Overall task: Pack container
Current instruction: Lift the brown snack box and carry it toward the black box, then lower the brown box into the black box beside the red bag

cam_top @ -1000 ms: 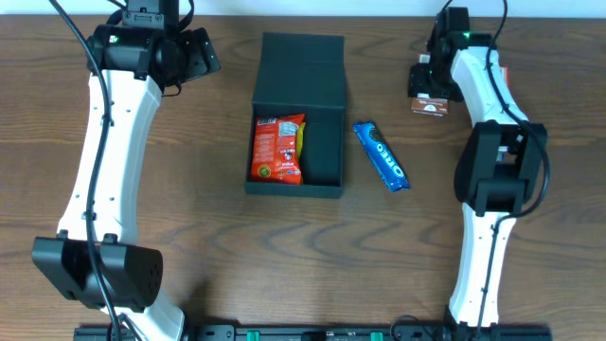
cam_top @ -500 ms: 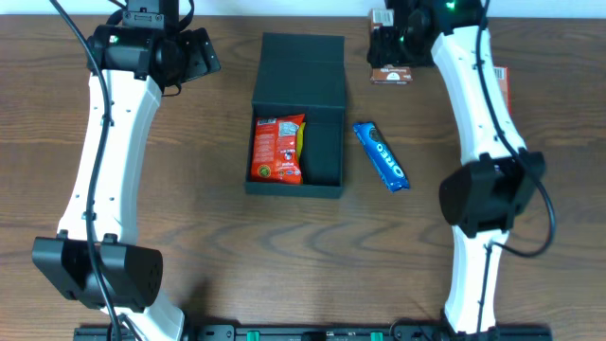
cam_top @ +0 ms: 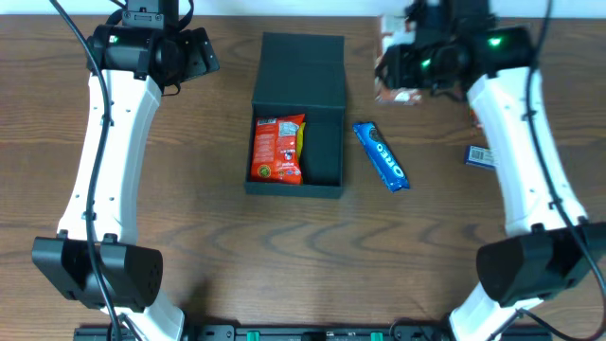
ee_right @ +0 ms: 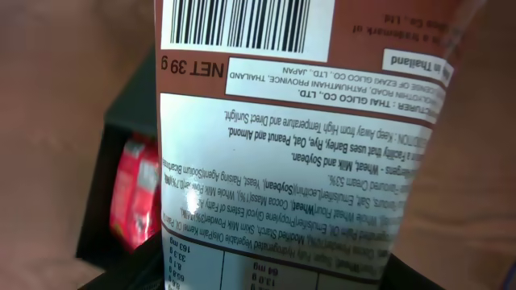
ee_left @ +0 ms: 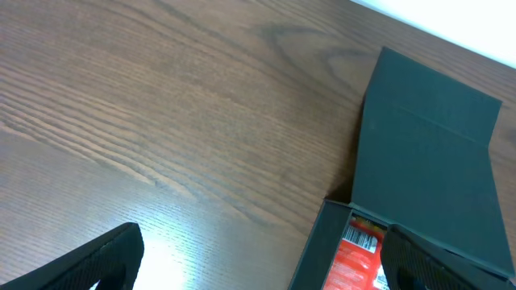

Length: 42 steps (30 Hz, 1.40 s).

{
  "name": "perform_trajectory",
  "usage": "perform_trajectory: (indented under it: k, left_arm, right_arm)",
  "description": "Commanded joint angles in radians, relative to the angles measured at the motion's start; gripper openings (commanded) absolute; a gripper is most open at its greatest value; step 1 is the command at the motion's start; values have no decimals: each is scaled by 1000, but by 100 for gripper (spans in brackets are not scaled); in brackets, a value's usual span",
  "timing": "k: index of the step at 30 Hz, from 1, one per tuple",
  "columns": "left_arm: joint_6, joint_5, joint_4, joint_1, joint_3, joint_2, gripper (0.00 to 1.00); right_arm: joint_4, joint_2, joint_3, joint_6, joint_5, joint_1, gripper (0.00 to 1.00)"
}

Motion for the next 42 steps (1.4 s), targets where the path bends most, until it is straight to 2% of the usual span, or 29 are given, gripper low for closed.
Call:
perform_trajectory:
  k: [1,6,10,13,16,27,40,42]
  left_arm:
    - [23,-10,-13,-2,-5,8,95]
    - [26,-11,-52,-2,-5,8,95]
    - [26,-36,-75,-2,-5,8,95]
    - [34,-45,-76,-1,-5,8,95]
    - [45,-45,-75,-1,-5,8,95]
    - [48,-60,-74,-1,-5,8,95]
    - [48,-60,-71,-1,-5,8,95]
    - [48,-60,-71,-1,-5,8,95]
  right_arm:
    - [3,-45,-32,30,82,99,55]
    - [-13,-9,-66,159,224,264,58]
    - [-74,29,-68,364,216,305,54]
    - [-88,54,-72,431,211,327,50]
    - [-82,92,-75,473,211,357,53]
    - [-71,229,-75,482,257,407,56]
    - [-56,290,-75,483,301,403,54]
    - [-57,290,-75,482,301,402,60]
